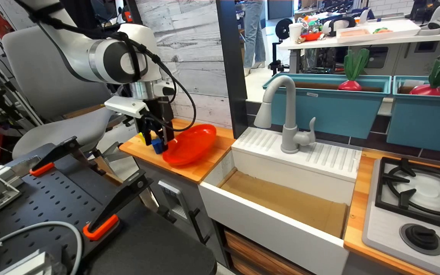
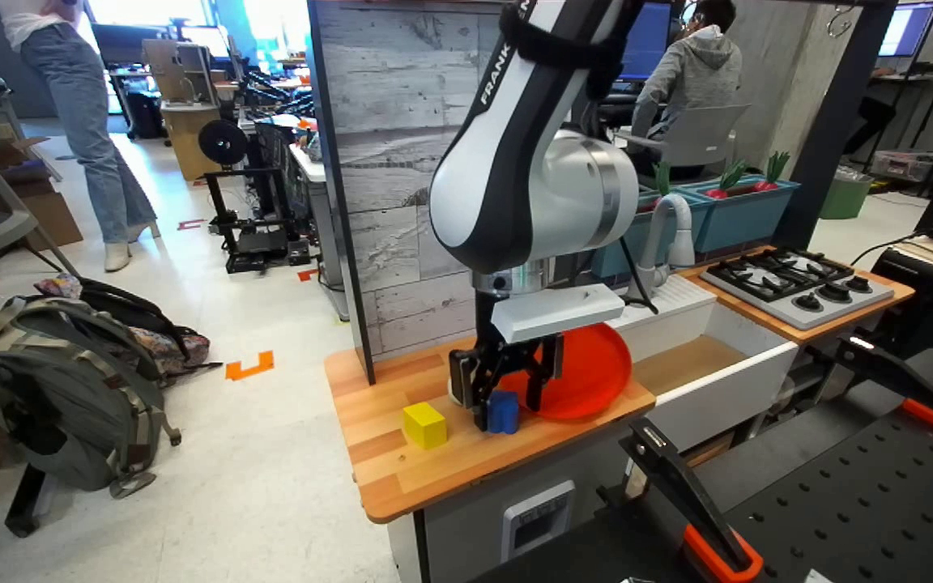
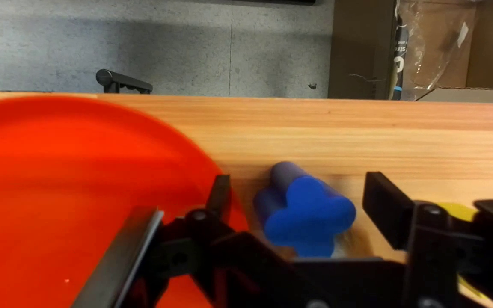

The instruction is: Put the blue block on the orange plate

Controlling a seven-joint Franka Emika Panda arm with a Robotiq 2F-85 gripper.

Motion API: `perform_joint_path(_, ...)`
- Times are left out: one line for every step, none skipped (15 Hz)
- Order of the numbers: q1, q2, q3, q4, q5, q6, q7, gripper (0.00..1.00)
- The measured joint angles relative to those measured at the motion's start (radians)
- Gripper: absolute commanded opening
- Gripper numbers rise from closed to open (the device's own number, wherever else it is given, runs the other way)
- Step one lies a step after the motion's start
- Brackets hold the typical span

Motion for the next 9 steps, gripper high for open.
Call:
perform_joint_path(0.003,0.006,0.0,0.009,0.0,0.0,0.003,0.42)
perform_joint_path(0.006,0.011,-0.001,0.016,0.0,0.0,0.006,0.35)
perform_joint_path(0.009,0.015,-0.002,0.022,0.0,0.0,0.009,0.29)
perform_joint_path(0.011,0.017,-0.004,0.026,0.0,0.0,0.012,0.2)
perform_joint_path(0.013,0.018,-0.004,0.03,0.0,-0.001,0.015,0.17)
perform_joint_path(0.014,0.019,-0.005,0.033,0.0,-0.001,0.018,0.17)
perform_joint_path(0.016,0.02,-0.006,0.035,0.0,-0.001,0.02,0.17)
perform_joint_path(0.017,0.02,-0.007,0.036,0.0,-0.001,0.02,0.17)
perform_joint_path(0.018,0.02,-0.009,0.037,0.0,-0.001,0.021,0.17)
